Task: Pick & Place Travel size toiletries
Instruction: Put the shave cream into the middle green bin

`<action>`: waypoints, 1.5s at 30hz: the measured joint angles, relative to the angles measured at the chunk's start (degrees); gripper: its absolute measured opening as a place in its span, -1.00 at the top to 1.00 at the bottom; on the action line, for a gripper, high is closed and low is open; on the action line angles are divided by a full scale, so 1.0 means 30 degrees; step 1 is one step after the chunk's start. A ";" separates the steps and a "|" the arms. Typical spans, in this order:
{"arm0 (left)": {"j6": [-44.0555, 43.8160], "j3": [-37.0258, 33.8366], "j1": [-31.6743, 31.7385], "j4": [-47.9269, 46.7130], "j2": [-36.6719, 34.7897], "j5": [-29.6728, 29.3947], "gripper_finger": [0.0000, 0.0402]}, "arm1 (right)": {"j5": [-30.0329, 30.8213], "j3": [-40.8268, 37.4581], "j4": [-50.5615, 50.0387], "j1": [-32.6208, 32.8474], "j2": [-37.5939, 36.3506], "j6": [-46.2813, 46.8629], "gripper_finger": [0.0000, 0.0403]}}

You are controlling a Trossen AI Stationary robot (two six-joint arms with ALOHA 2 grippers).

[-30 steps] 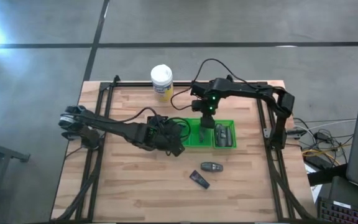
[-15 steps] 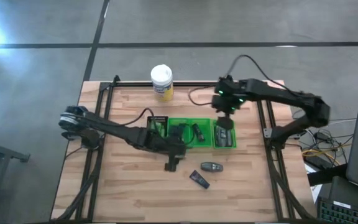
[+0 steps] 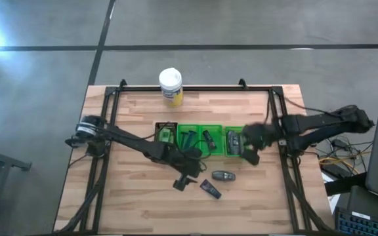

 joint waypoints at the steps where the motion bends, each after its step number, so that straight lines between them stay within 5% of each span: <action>1: -0.0259 -0.0003 0.0001 -0.0114 0.0010 -0.0006 -0.20 | 0.0592 -0.0289 0.0493 0.1116 -0.0013 0.0961 -0.61; 8: -0.4596 -0.0019 -0.0077 -0.1090 -0.0239 -0.0979 -0.20 | 0.5040 -0.0944 0.1996 0.8508 0.1545 0.4418 -0.60; 15: -0.8651 -0.0015 -0.0649 -0.4666 -0.1265 -0.1187 -0.20 | 0.5775 -0.1031 0.4595 1.2465 0.5582 0.6842 -0.67; 21: -0.8156 -0.0015 -0.1517 -0.8770 -0.2001 -0.1767 -0.20 | 0.6788 0.0400 0.7525 1.2835 0.9092 0.8277 -0.68; 28: -0.5927 -0.0141 -0.2337 -1.0124 -0.2237 -0.1801 -0.20 | 0.8264 0.3727 0.7590 1.2424 1.3801 0.9126 -0.58; 35: -0.4543 -0.2963 -0.2941 -0.9342 -0.4282 -0.1468 -0.20 | 0.8696 0.7157 0.6558 1.1973 1.7461 0.9365 -0.58; 45: -0.7478 -0.7069 -0.2955 -0.7832 -0.9640 -0.1723 -0.20 | 0.8435 0.9116 0.5072 1.0763 1.9756 1.0053 -0.56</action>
